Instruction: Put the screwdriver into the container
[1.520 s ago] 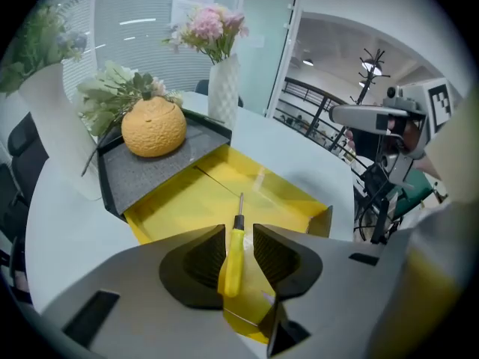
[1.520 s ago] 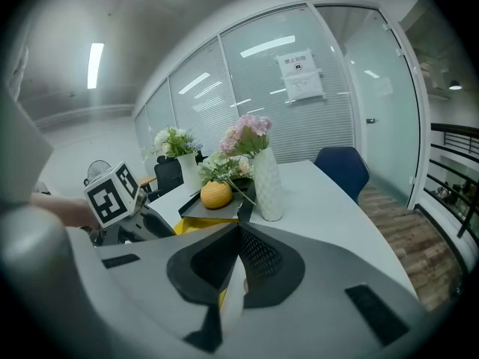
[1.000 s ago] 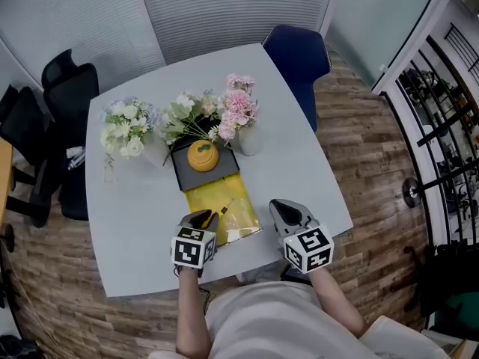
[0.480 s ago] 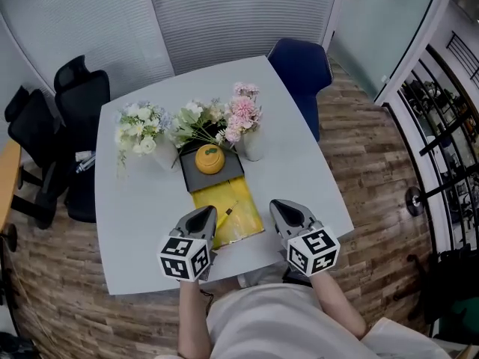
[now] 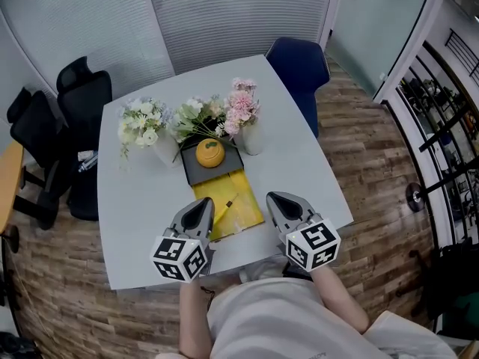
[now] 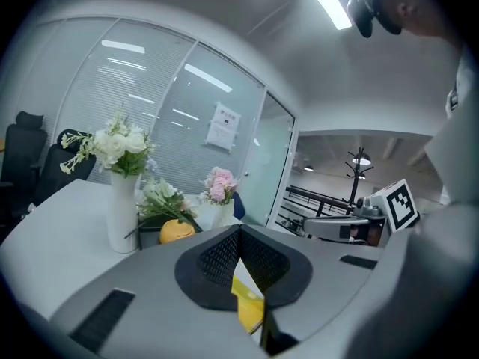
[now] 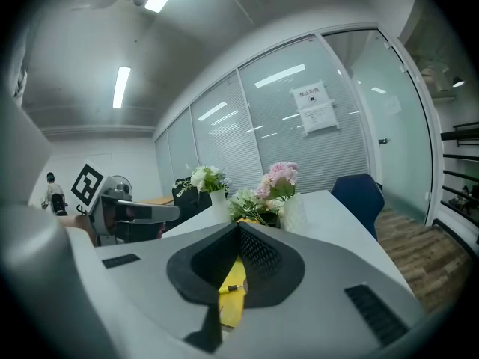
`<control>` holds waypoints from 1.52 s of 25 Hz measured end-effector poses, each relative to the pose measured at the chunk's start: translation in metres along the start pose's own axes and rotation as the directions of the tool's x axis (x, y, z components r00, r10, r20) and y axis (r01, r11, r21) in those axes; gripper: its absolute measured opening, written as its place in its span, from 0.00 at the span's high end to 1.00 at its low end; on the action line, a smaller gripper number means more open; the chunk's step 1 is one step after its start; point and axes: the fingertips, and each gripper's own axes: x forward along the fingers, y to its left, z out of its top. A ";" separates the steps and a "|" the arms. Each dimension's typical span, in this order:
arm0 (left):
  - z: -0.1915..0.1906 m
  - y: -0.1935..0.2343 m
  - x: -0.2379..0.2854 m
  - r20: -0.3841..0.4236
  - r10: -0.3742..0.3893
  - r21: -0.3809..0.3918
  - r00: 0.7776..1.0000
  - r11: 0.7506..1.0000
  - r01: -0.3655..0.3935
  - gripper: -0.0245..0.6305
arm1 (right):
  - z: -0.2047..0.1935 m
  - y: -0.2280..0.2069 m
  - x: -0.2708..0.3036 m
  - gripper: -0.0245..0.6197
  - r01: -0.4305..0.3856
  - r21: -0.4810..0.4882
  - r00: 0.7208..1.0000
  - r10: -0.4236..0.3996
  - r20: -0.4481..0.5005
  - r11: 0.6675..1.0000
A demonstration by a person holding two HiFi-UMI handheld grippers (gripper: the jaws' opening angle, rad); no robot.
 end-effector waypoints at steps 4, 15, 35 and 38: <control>-0.003 -0.002 -0.002 0.003 0.003 -0.004 1.000 1.000 -0.003 0.96 | -0.001 0.002 -0.003 0.94 0.000 -0.005 1.000 0.000 0.002 1.000; -0.004 -0.004 -0.003 0.008 -0.015 -0.035 1.000 0.999 0.015 0.96 | -0.004 0.000 -0.007 0.94 0.016 -0.023 1.000 -0.016 -0.008 1.000; -0.016 0.007 -0.003 -0.022 -0.009 -0.064 1.000 0.998 0.007 0.96 | -0.009 0.001 -0.004 0.94 0.026 -0.023 0.999 -0.026 -0.018 0.999; -0.019 0.007 -0.002 -0.030 -0.009 -0.067 1.000 0.998 0.007 0.96 | -0.010 0.001 -0.004 0.94 0.028 -0.020 0.999 -0.028 -0.019 0.999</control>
